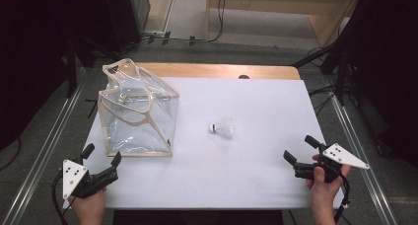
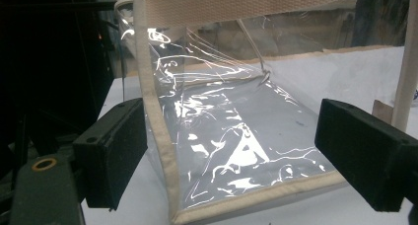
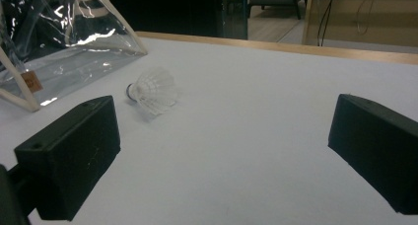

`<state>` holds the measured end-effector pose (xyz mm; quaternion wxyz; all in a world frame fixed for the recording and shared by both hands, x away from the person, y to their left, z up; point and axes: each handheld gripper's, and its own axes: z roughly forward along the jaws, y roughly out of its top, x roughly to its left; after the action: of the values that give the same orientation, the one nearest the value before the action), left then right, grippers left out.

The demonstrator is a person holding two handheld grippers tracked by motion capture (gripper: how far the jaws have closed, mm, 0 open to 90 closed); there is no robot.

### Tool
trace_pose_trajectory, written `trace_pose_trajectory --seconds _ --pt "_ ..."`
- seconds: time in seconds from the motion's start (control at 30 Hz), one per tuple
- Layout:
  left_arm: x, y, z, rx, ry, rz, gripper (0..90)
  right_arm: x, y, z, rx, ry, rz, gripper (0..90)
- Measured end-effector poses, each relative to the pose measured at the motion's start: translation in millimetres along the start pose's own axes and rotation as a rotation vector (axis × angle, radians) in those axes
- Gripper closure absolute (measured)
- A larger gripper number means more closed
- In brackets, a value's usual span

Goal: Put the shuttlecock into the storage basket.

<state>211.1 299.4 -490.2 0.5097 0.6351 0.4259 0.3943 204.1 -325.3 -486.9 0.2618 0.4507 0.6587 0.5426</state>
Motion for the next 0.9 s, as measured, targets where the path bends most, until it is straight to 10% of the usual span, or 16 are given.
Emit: trace_pose_trajectory --seconds 0.9 --pt "-1.9 -1.0 -2.3 -0.009 -0.016 0.02 13.3 33.1 52.1 45.0 0.113 0.071 -0.107 10.8"
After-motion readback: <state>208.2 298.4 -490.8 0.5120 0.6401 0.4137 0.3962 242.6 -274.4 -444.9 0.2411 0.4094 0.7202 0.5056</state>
